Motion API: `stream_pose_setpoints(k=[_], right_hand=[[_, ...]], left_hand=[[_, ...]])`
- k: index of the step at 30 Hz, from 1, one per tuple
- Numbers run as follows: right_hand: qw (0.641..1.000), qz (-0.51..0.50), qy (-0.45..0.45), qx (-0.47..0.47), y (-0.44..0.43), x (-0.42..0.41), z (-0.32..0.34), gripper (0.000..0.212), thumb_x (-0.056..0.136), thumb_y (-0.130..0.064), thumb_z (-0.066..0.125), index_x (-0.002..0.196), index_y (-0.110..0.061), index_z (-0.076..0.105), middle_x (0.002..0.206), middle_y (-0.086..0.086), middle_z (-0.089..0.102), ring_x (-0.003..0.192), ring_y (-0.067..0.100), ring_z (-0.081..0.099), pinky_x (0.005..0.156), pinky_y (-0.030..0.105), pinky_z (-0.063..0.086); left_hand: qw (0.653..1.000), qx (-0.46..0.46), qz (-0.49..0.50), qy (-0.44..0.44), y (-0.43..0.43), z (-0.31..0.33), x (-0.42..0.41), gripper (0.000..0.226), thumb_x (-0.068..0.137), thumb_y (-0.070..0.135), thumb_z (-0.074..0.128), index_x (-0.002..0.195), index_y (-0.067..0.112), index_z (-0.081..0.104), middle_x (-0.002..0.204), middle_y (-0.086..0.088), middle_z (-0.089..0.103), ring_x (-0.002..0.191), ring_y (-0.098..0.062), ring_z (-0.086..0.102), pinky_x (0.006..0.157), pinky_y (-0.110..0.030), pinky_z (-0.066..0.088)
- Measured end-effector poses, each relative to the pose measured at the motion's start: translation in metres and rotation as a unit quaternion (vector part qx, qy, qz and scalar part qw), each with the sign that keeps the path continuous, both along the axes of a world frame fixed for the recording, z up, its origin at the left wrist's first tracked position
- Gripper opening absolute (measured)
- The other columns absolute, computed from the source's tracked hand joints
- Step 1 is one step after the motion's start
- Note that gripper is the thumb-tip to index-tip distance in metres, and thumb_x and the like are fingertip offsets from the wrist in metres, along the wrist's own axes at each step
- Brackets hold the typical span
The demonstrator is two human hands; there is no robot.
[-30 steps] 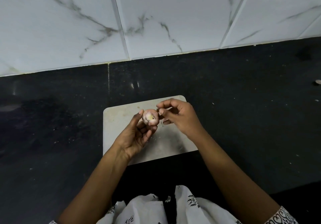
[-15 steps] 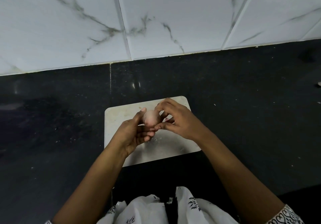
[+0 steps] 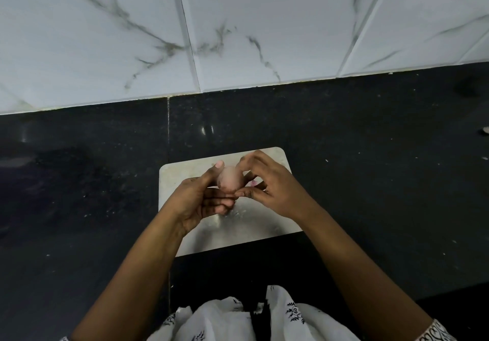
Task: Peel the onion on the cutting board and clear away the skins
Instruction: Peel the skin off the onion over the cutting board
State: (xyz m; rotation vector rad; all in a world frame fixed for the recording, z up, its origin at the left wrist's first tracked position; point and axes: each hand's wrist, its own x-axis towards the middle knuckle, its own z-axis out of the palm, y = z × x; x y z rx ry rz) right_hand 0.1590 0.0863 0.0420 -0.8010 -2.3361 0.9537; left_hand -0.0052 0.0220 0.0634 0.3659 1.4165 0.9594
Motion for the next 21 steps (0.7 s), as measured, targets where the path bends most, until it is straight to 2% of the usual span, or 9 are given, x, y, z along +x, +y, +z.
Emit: stream_pose_setpoints(k=[5,7,9,11,13,16,19,21], right_hand=[[0.999,-0.019,0.026,0.024,-0.003,0.001,-0.008,0.027,0.082,-0.021,0.07,0.104,-0.008,0.059,0.112,0.004,0.054,0.092,0.006,0.058,0.072,0.016,0.055],[0.998,-0.03,0.045,0.028,-0.005,0.001,-0.01,0.021,0.082,-0.022,0.068,0.095,-0.007,0.06,0.111,0.006,0.056,0.097,0.006,0.057,0.075,0.015,0.054],[0.997,-0.04,0.068,0.004,-0.005,0.002,-0.01,0.019,0.081,-0.022,0.07,0.086,-0.006,0.06,0.109,0.007,0.06,0.1,0.0,0.057,0.075,0.014,0.053],[0.993,-0.055,0.093,-0.053,-0.004,0.004,-0.006,0.02,0.077,-0.017,0.074,0.085,-0.006,0.059,0.106,0.001,0.063,0.101,-0.001,0.059,0.074,0.02,0.056],[0.984,-0.089,0.091,-0.125,-0.004,0.004,0.001,0.024,0.075,-0.014,0.076,0.092,-0.009,0.06,0.105,-0.008,0.063,0.093,-0.001,0.064,0.072,0.023,0.058],[0.969,-0.164,0.074,-0.167,-0.007,0.001,0.005,0.031,0.074,-0.022,0.077,0.102,-0.018,0.065,0.099,-0.011,0.066,0.081,0.003,0.068,0.073,0.019,0.056],[0.958,-0.196,0.08,-0.192,-0.011,-0.003,0.008,0.024,0.074,-0.024,0.078,0.096,-0.019,0.069,0.088,-0.011,0.069,0.073,0.002,0.069,0.071,0.02,0.056],[0.96,-0.211,0.073,-0.167,-0.013,-0.007,0.008,0.016,0.077,-0.023,0.076,0.091,-0.018,0.071,0.082,-0.013,0.068,0.073,0.002,0.068,0.07,0.023,0.056]], left_hand=[[1.0,0.001,0.013,-0.01,-0.001,-0.003,0.001,0.048,0.083,0.047,0.057,0.093,0.0,0.066,0.062,-0.014,0.069,0.046,-0.015,0.064,0.046,-0.019,0.054],[0.999,-0.002,0.022,-0.028,-0.001,-0.004,0.001,0.047,0.085,0.047,0.056,0.094,0.001,0.065,0.063,-0.014,0.07,0.046,-0.014,0.064,0.045,-0.018,0.053],[0.999,-0.004,0.033,-0.043,-0.001,-0.005,0.003,0.045,0.086,0.046,0.056,0.092,0.003,0.065,0.063,-0.013,0.07,0.047,-0.013,0.064,0.044,-0.018,0.052],[0.998,-0.001,0.044,-0.05,-0.001,-0.006,0.004,0.043,0.086,0.045,0.056,0.092,0.004,0.065,0.064,-0.013,0.07,0.048,-0.013,0.065,0.044,-0.017,0.052],[0.997,0.01,0.057,-0.052,-0.001,-0.007,0.006,0.04,0.085,0.044,0.057,0.09,0.005,0.065,0.064,-0.013,0.07,0.049,-0.014,0.065,0.044,-0.018,0.052],[0.995,0.04,0.078,-0.049,-0.001,-0.008,0.007,0.04,0.075,0.045,0.062,0.089,0.008,0.068,0.066,-0.014,0.071,0.051,-0.015,0.066,0.044,-0.018,0.051],[0.993,0.057,0.096,-0.045,-0.001,-0.013,0.006,0.04,0.078,0.042,0.063,0.095,0.007,0.07,0.073,-0.017,0.072,0.054,-0.016,0.067,0.047,-0.018,0.053],[0.992,0.063,0.102,-0.05,-0.001,-0.018,0.005,0.039,0.085,0.038,0.062,0.104,0.004,0.067,0.08,-0.021,0.073,0.059,-0.018,0.069,0.05,-0.019,0.055]])
